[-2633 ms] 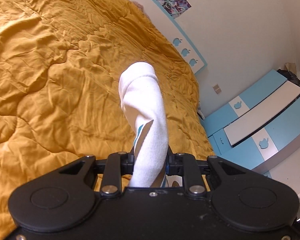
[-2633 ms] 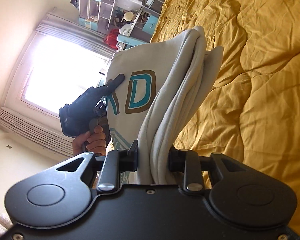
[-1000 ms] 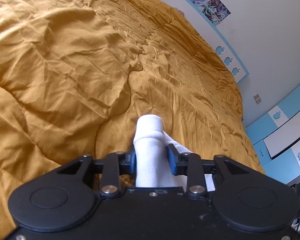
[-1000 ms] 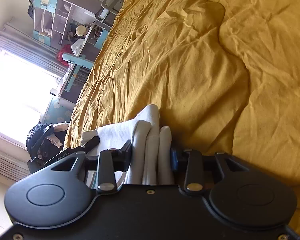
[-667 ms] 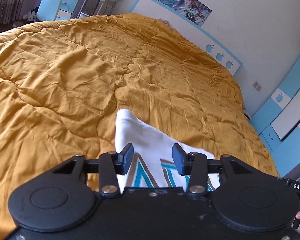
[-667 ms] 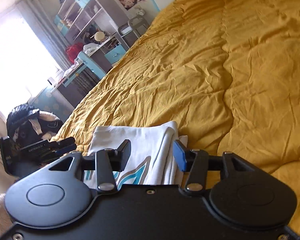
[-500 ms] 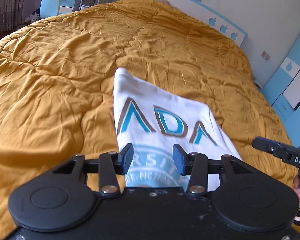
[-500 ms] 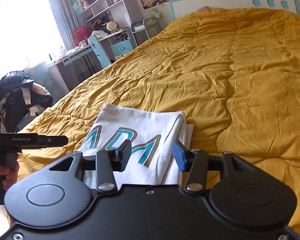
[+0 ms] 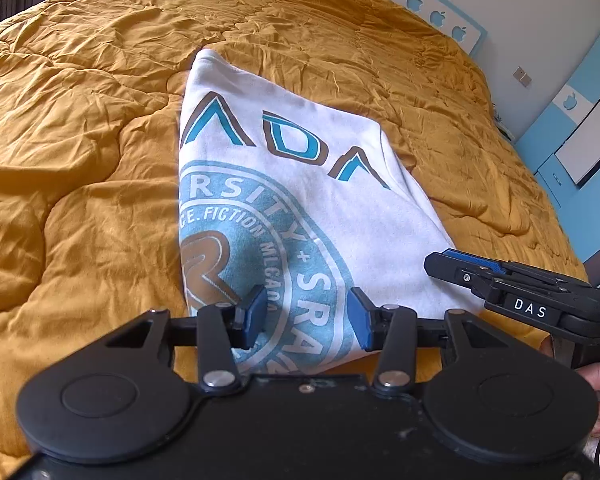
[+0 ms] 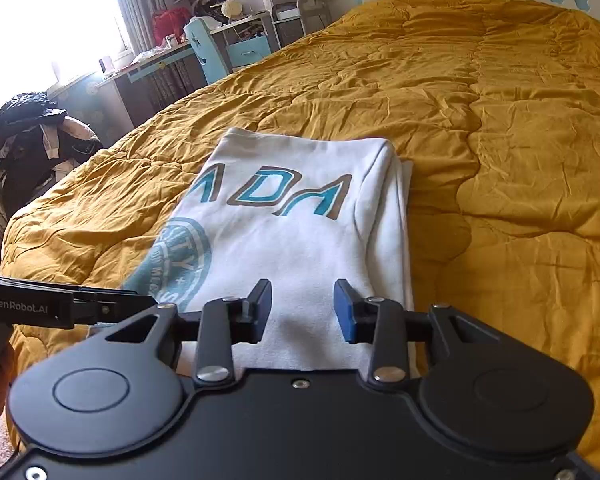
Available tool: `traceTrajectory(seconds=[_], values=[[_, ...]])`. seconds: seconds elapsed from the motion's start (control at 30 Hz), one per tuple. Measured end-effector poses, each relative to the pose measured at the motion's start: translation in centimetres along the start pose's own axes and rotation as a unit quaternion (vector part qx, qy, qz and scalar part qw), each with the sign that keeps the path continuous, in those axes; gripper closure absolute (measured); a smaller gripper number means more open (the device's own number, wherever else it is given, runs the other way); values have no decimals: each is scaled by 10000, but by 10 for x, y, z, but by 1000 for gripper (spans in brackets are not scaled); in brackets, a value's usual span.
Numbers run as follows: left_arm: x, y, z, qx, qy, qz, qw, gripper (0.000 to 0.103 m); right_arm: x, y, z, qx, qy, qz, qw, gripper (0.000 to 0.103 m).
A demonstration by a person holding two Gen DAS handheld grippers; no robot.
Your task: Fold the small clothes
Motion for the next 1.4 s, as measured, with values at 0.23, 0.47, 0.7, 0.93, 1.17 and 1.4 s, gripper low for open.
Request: traceTrajectory(seconds=[0.23, 0.47, 0.7, 0.93, 1.17, 1.4], values=[[-1, -8, 1, 135, -130, 10, 9998, 55, -13, -13, 3, -70, 30, -152, 9999, 78], [4, 11, 19, 350, -185, 105, 9992, 55, -3, 2, -5, -153, -70, -99, 9998, 54], [-8, 66, 47, 778, -279, 463, 9955, 51, 9, 55, -36, -841, 268, 77, 9961, 29], [-27, 115, 63, 1246, -216, 616, 9901, 48, 3, 93, -65, -1063, 36, -138, 9942, 26], [-47, 138, 72, 1198, -143, 488, 9915, 47, -2, 114, -94, -1093, -16, -245, 9937, 25], [-55, 142, 71, 1370, -103, 403, 9897, 47, -4, 119, -101, -1162, -113, -329, 9926, 24]])
Point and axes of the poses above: each gripper's, at about its wrist camera, not at the fingertips, and y roughly against the way its jaws point, z to its right, x to its top, the point moved 3 cm from there along -y, roughly the way its jaws point, and after that the axes turned 8 degrees about y, right-handed, at the moved point
